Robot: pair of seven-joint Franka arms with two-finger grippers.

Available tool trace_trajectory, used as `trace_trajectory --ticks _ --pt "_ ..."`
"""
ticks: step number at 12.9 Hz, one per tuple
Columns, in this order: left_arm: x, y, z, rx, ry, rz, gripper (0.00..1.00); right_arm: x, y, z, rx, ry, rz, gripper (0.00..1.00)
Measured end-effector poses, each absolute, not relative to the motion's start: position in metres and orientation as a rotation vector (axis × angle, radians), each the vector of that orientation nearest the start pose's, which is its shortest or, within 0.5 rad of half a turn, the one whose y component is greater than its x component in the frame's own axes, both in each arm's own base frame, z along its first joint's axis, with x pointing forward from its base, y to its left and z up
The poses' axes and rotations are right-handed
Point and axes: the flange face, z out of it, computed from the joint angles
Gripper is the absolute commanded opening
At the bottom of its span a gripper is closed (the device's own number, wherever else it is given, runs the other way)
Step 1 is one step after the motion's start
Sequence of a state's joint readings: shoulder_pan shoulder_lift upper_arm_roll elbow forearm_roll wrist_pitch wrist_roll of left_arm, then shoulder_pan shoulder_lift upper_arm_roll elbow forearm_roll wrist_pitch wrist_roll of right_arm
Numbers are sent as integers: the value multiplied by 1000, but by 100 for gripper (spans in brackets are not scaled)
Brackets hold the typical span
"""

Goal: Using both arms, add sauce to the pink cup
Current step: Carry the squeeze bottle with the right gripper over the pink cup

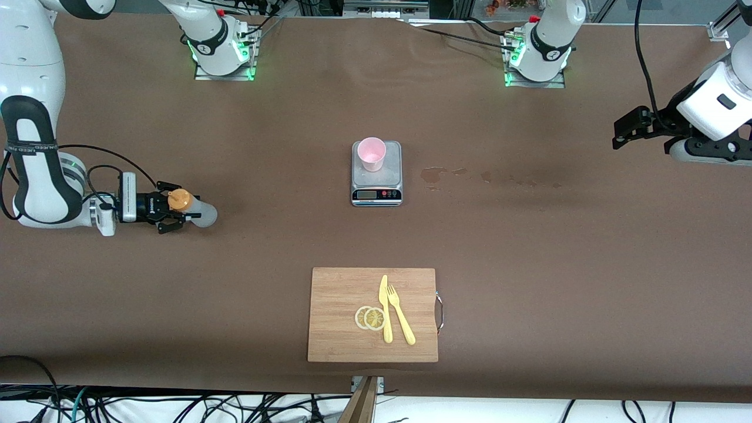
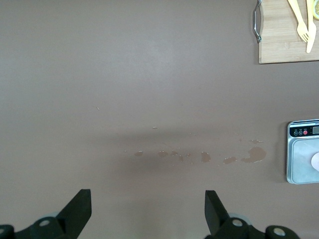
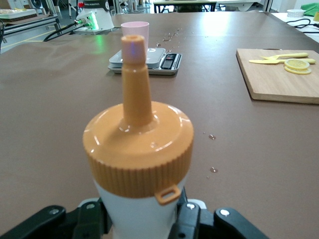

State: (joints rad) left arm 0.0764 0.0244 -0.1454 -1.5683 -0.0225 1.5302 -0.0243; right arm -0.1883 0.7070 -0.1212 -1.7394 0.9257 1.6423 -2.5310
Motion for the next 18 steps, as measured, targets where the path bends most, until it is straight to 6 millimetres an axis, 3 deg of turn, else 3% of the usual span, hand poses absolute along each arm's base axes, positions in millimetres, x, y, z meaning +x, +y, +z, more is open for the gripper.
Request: trace_trajectory --ticks 3,6,9,14,18 --pt "556 -40 609 -3162 71 99 100 609 -72 188 -1486 -1694 -721 5" --pt "556 -37 612 -3163 63 88 100 632 -22 239 -1640 -1691 -627 5" --pt "556 -36 613 -3163 62 87 100 643 38 276 -1778 -1758 -489 5" --pt "556 -33 614 -3164 51 84 100 638 138 304 -1975 -1852 -242 5" --pt "556 -32 614 -3164 50 83 100 625 194 323 -2084 -1867 -112 6"
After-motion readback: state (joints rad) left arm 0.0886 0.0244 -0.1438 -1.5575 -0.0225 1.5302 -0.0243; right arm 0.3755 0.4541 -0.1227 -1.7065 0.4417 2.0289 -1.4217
